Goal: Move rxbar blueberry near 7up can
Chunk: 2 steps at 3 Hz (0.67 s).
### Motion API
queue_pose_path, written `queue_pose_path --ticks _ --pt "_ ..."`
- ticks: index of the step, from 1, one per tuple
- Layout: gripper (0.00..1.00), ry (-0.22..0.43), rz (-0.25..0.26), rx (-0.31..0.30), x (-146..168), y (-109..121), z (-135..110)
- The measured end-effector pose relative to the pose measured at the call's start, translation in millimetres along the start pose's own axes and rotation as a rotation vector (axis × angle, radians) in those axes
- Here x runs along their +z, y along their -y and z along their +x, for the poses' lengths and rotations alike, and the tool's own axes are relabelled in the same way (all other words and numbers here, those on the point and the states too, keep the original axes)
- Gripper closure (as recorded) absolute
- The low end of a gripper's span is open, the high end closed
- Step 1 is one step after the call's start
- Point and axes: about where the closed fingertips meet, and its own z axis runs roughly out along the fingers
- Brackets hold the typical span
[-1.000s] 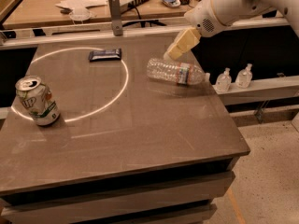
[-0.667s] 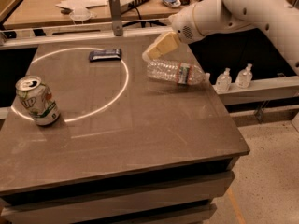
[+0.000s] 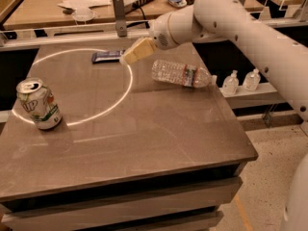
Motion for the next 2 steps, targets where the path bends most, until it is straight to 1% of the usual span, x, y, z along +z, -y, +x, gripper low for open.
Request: queue_pose_path --ticks 1,2 --pt "0.00 0.025 0.026 0.050 31.0 -1.2 5.0" --pt "0.00 0.027 0.059 0.051 68.9 13.8 9.6"
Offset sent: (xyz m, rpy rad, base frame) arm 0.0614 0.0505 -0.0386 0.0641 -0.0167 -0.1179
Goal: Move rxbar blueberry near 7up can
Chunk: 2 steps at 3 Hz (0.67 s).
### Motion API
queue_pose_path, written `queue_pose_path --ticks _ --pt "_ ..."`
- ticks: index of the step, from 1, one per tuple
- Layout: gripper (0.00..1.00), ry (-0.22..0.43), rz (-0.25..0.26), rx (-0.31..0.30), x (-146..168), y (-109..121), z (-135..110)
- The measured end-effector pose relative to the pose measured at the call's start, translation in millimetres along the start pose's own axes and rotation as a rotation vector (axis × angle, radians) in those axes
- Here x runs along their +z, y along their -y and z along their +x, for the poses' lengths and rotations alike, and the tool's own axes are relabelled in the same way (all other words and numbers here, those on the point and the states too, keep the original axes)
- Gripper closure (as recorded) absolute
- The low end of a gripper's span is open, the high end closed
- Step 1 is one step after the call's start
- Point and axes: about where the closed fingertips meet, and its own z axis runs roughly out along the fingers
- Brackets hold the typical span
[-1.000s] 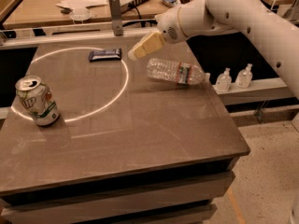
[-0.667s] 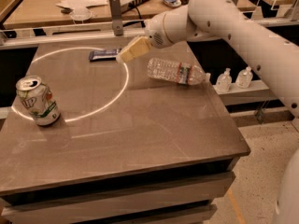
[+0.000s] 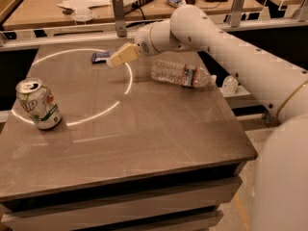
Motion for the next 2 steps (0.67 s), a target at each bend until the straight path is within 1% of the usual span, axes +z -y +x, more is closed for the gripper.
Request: queue_pose_path --ticks 1,2 --pt "0.00 -0.012 -0.010 -0.041 22.6 17.0 -7.1" --pt "0.00 -0.041 -0.031 -0.046 40.5 26.2 0.3"
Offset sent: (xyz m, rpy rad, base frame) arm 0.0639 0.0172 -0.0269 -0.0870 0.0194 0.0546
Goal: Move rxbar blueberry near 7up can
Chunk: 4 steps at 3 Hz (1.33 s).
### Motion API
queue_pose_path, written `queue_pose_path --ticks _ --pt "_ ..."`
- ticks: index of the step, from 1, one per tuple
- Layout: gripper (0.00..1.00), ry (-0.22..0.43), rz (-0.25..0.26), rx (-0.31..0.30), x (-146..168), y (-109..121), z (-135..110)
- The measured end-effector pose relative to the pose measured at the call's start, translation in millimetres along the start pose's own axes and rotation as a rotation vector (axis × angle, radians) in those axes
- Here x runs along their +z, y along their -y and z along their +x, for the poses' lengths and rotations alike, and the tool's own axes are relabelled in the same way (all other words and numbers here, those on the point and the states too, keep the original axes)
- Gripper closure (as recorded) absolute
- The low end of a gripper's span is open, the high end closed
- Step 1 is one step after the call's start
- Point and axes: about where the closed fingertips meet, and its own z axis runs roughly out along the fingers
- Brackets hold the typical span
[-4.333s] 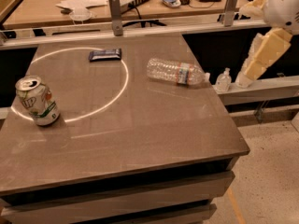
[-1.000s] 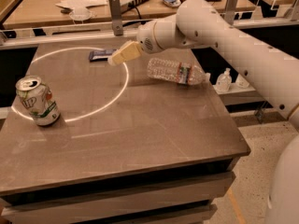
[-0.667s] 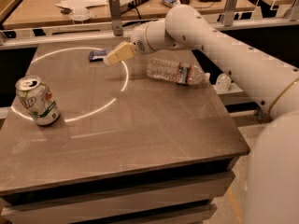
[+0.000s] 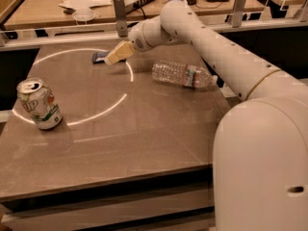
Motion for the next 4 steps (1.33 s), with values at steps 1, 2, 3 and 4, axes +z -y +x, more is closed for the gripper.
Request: queue_pose_path --ticks 1,2,3,4 --pt "0.00 -0.030 -0.017 0.021 18.9 7.2 16.6" --pt "0.02 -0.042 -0.032 0.036 32.3 8.7 27.4" --pt "0.25 -0.072 -0.065 0.031 39.5 2.9 35.4" --pt "0.48 -0.083 -0.079 0.024 41.1 0.9 36.2"
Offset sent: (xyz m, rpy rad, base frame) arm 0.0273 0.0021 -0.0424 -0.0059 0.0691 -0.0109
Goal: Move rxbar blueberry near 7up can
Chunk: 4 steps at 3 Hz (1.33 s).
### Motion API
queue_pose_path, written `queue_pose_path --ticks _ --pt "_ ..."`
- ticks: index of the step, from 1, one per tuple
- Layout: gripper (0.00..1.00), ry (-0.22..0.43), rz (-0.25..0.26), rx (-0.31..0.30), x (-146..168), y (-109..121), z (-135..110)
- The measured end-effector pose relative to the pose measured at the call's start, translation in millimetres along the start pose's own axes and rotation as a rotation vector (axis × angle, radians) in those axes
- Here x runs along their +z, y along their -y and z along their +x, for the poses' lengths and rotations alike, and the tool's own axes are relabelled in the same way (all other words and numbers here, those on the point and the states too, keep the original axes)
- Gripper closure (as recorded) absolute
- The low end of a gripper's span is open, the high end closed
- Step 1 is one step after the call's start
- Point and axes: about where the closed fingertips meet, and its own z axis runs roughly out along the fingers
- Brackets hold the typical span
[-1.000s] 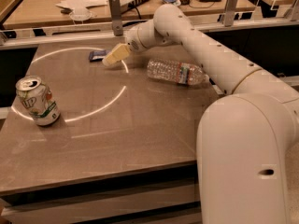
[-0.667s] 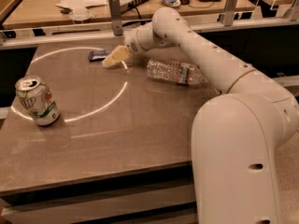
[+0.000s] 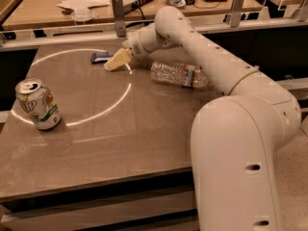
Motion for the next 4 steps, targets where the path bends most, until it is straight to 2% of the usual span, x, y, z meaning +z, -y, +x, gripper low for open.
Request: queue_pose_path --ticks 1,2,4 --pt "0.79 0.000 0.000 0.000 -3.0 0.4 -4.8" --pt "1.00 0.000 0.000 0.000 -4.0 0.5 -6.2" --pt "1.00 0.000 -0.001 0.000 -5.7 0.7 -8.8"
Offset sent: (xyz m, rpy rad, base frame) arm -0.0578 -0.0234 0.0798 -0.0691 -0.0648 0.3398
